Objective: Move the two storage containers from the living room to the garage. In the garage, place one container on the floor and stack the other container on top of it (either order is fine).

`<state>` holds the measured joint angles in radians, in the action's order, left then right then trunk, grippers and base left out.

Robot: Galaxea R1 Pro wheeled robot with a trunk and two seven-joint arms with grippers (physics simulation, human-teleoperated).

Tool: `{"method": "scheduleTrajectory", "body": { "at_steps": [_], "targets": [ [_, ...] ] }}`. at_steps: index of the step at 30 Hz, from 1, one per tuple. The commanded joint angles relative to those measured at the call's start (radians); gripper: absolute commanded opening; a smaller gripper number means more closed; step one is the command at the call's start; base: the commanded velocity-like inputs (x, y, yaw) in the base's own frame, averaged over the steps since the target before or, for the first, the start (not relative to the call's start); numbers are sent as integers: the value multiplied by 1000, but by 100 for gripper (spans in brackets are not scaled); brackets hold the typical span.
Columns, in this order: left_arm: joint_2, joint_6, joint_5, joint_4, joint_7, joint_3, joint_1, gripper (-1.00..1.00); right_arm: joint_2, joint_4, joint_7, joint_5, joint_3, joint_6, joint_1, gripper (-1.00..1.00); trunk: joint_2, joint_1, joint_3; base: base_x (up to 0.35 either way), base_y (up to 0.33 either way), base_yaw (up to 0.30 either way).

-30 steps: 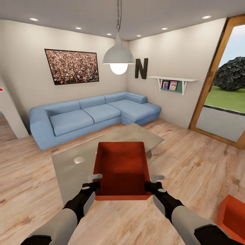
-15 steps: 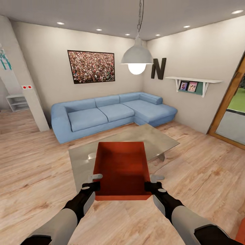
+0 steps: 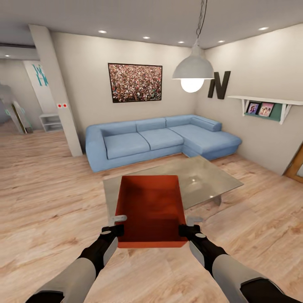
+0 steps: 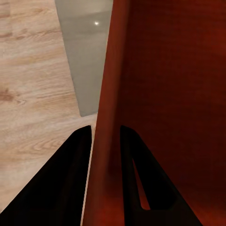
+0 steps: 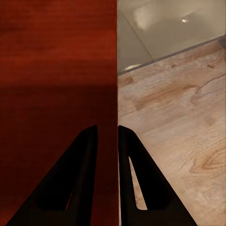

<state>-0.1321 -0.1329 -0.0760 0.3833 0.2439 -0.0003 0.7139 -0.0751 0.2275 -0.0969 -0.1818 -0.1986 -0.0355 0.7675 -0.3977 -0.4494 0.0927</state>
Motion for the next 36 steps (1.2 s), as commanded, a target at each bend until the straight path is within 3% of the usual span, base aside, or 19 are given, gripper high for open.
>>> {"method": "scheduleTrajectory", "body": {
  "at_steps": [1,36],
  "targets": [
    [34,-7,19,6,42,13,1,-100,1,-4,-9,-11,15,-4,1,-100,-2,-1,2,0,0,288],
    [34,-7,19,6,42,13,1,-100,0,-4,-9,-11,15,-6,1,-100,-2,-1,-30,0,0,248]
  ]
}}
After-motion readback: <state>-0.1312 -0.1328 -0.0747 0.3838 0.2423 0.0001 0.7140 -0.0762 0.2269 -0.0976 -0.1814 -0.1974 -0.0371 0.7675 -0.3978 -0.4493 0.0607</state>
